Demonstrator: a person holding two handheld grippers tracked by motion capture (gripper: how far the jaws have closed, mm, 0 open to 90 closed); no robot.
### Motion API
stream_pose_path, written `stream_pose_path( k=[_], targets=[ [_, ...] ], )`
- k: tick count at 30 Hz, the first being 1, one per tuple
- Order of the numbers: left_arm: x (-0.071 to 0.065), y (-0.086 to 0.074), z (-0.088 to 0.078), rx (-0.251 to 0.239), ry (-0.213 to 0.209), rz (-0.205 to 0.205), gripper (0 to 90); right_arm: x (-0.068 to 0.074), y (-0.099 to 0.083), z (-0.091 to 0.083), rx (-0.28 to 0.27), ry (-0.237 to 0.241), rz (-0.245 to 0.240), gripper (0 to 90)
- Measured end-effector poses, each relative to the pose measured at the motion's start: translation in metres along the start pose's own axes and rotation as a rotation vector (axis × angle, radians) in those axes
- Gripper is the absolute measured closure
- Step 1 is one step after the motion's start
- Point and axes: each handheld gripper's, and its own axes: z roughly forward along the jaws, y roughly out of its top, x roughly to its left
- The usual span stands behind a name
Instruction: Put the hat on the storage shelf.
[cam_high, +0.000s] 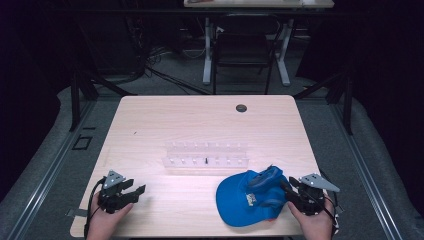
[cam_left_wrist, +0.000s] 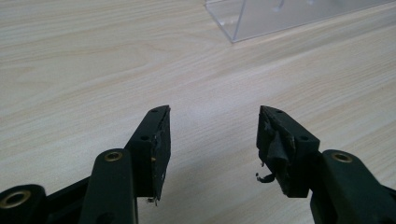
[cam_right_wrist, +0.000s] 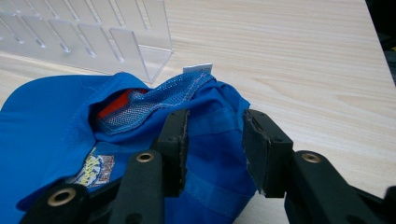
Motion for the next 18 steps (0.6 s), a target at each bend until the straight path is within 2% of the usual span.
stream_pose_path(
  k=[2, 8, 13, 14, 15, 16, 18],
  targets=[
    [0.0, 0.0, -0.001, 0.0, 0.001, 0.0, 45.2, 0.0, 0.001, -0.001, 0.0, -0.003, -0.001, 60.8],
    [0.0, 0.0, -0.003, -0.015, 0.014, 0.0, 45.1, -0.003, 0.012, -0.008, 0.031, -0.032, -0.056, 61.3],
    [-0.001, 0.0, -0.003, -0.011, 0.009, -0.006, 44.8, -0.01, 0.021, -0.01, 0.063, -0.009, -0.048, 65.6],
    [-0.001, 0.0, -0.002, -0.006, 0.004, -0.004, 44.7, -0.014, 0.026, -0.009, 0.093, 0.02, -0.041, 65.5],
    [-0.001, 0.0, -0.001, -0.004, 0.001, -0.005, 44.7, -0.015, 0.028, -0.007, 0.116, 0.028, -0.039, 65.5],
    [-0.001, 0.0, -0.001, -0.004, 0.001, -0.005, 44.7, -0.015, 0.028, -0.007, 0.116, 0.028, -0.039, 65.5],
    [-0.002, 0.0, 0.0, -0.004, -0.003, -0.01, 44.7, -0.015, 0.034, -0.005, 0.163, 0.044, -0.071, 65.4]
  ],
)
